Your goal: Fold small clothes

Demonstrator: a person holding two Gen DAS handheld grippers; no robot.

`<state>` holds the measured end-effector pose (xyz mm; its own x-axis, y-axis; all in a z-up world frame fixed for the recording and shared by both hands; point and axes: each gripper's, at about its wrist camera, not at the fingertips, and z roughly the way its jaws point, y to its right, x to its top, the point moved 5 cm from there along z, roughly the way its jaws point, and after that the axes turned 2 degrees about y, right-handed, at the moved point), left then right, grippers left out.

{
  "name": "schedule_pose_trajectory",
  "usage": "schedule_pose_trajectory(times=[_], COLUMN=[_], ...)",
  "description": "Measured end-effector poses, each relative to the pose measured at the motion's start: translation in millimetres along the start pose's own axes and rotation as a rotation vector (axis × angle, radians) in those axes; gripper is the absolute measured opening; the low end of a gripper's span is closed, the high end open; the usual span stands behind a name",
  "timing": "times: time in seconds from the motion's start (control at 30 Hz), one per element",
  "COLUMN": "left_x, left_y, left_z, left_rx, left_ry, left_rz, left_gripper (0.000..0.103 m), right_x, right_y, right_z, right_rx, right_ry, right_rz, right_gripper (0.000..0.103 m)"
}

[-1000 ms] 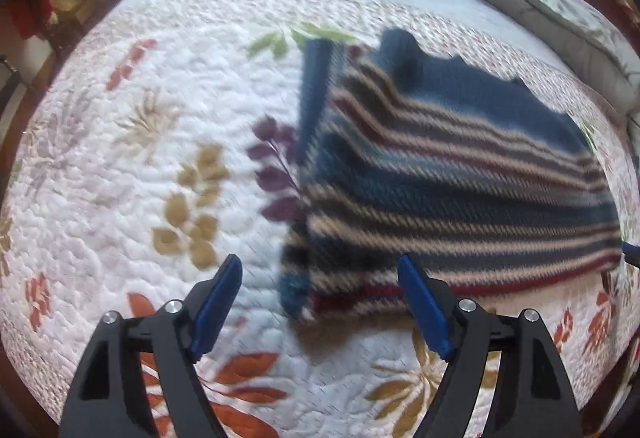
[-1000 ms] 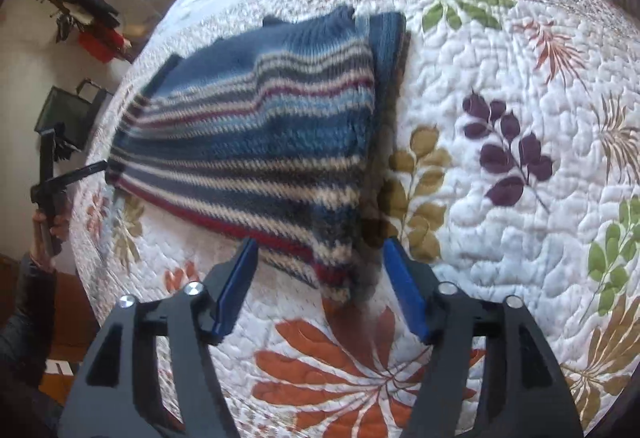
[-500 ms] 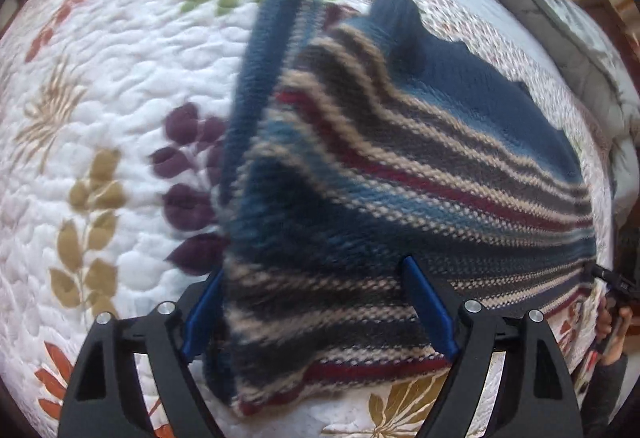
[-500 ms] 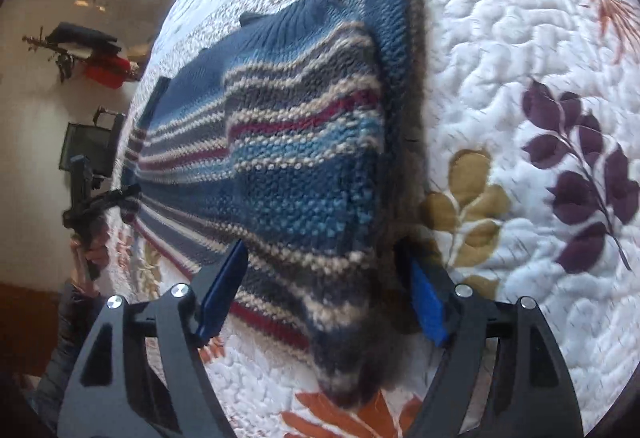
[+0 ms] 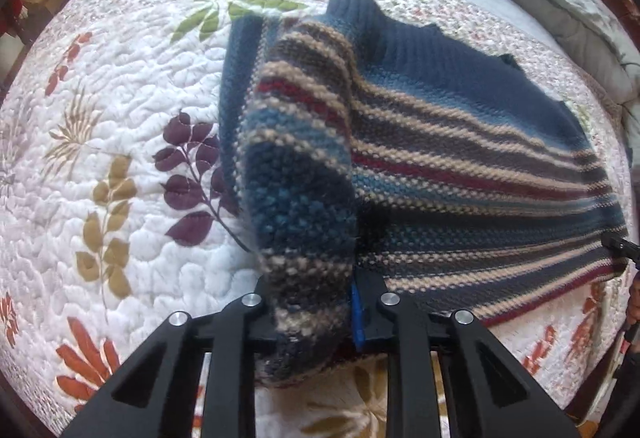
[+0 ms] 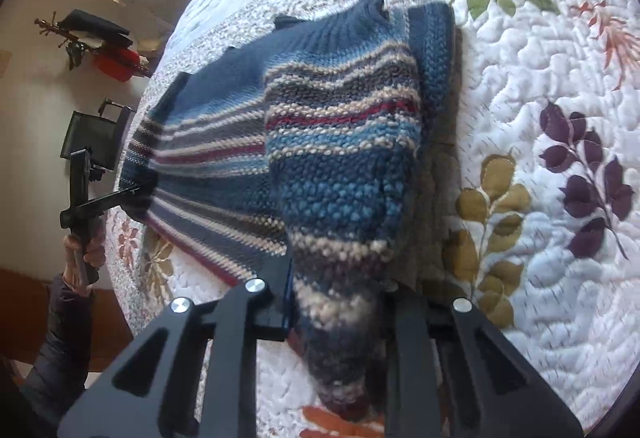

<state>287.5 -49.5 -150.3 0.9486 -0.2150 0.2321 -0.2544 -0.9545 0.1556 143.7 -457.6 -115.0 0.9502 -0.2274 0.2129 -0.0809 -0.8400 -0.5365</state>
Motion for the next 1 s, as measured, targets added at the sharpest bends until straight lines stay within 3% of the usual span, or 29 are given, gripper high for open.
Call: schedule_pose_trajectory(times=[0.2,0.6,0.77,0.9,1.0], left_x=[-34.5,-163.6,-199.9,-203.0,-203.8], left_y=[21.5,106.3,111.8,91.1,87.2], left_z=[-24.8,-62.3,-57.2,-34.0,-15.8], left_rx=[-0.069,-0.124,-0.11,-0.076,-0.054], left_ry=[-0.04,-0.069,-0.076,-0.086,-0.076], left_rz=[0.012,0.12,0.123,0.079,0.05], left_gripper=[0.022,0.023,0.024,0.026,0.029], right_x=[-22.8,-165.1,-199.8,-211.6,-213.3], right_y=[1.1,39.6,50.1,75.5,87.8], right_z=[-37.0,-111.5,-115.8,-88.3,-76.5], right_rx=[-0.034,-0.085,-0.088,-0.145,-0.112], right_ry=[-0.015,-0.045,-0.044,-0.052,-0.027], right_rz=[-0.025,0.013,0.031,0.076,0.132], right_gripper=[0.019,0.02,0.021,0.028,0.03])
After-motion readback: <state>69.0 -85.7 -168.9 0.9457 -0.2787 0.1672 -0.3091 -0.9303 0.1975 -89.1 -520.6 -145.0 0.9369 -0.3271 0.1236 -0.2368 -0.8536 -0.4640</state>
